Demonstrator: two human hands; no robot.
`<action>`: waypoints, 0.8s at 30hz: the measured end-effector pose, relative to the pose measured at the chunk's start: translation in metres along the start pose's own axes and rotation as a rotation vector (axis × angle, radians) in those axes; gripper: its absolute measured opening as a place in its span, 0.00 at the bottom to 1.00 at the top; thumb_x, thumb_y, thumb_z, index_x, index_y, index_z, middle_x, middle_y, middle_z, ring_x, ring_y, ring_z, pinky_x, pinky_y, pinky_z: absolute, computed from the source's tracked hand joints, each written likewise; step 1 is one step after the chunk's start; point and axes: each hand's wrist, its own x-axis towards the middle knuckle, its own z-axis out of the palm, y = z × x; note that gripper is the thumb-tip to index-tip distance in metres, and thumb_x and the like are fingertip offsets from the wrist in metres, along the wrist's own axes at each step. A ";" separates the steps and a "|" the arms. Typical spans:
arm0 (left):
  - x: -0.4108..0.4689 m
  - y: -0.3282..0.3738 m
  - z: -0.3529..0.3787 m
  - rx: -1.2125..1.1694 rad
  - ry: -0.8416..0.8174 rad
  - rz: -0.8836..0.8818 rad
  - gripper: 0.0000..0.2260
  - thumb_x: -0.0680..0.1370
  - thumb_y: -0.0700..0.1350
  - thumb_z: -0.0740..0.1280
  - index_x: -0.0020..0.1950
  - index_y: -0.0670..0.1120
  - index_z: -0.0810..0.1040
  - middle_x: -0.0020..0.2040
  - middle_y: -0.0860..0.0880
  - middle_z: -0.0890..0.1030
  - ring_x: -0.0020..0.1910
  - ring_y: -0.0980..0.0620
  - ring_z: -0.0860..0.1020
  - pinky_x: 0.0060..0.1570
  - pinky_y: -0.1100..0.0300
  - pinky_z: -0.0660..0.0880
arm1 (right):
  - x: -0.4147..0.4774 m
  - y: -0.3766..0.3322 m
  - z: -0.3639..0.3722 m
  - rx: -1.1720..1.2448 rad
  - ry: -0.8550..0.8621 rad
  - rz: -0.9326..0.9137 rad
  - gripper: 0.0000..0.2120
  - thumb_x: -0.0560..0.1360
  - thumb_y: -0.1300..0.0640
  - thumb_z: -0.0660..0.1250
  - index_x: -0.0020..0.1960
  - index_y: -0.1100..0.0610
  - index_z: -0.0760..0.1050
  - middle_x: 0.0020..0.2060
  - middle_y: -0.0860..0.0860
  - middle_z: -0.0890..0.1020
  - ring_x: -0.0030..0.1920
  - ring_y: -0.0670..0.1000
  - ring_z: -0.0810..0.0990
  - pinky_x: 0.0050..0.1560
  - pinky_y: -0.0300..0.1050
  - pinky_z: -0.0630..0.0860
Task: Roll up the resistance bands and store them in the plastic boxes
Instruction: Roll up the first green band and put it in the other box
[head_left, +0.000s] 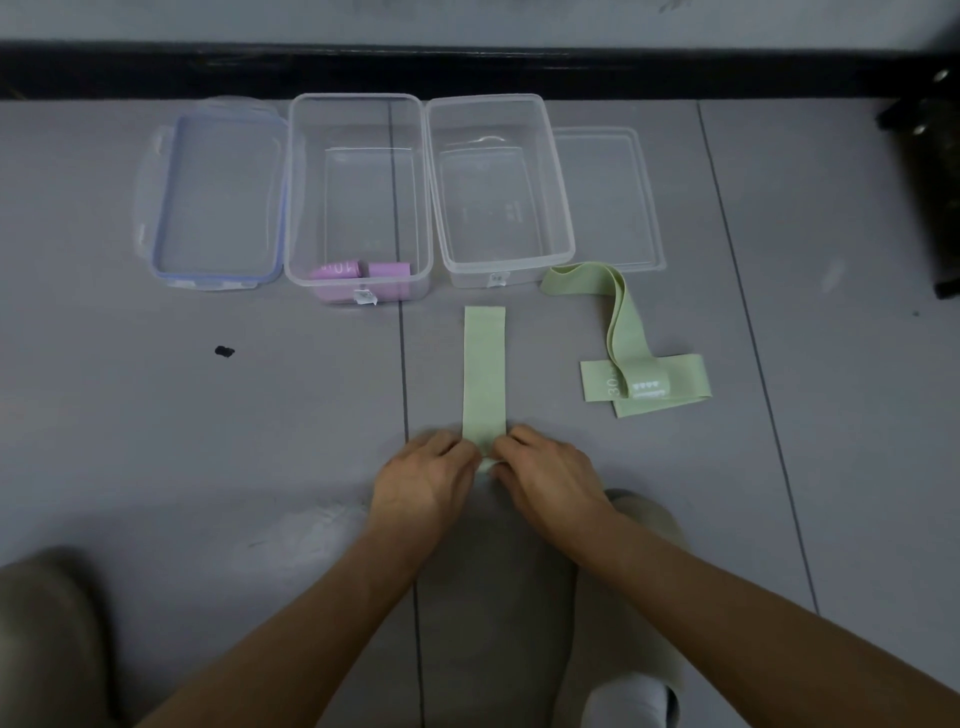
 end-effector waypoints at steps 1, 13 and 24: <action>0.001 0.000 -0.001 0.007 -0.004 0.014 0.09 0.76 0.50 0.63 0.42 0.48 0.80 0.42 0.49 0.79 0.40 0.46 0.79 0.35 0.54 0.78 | 0.000 0.000 0.000 0.014 0.004 0.006 0.08 0.81 0.52 0.59 0.56 0.52 0.75 0.53 0.50 0.76 0.50 0.56 0.79 0.46 0.51 0.75; 0.018 0.002 -0.008 0.020 -0.085 -0.045 0.04 0.71 0.47 0.73 0.43 0.51 0.80 0.41 0.51 0.80 0.39 0.47 0.79 0.34 0.57 0.74 | 0.004 0.000 -0.006 0.039 0.025 -0.011 0.11 0.79 0.49 0.62 0.61 0.50 0.72 0.55 0.49 0.76 0.50 0.55 0.79 0.45 0.50 0.76; 0.020 0.000 -0.006 -0.022 -0.032 -0.072 0.03 0.75 0.47 0.71 0.44 0.48 0.81 0.43 0.49 0.78 0.41 0.46 0.78 0.36 0.54 0.77 | 0.013 0.003 -0.006 0.163 0.025 0.079 0.07 0.79 0.53 0.61 0.56 0.50 0.75 0.53 0.48 0.78 0.50 0.54 0.79 0.49 0.49 0.76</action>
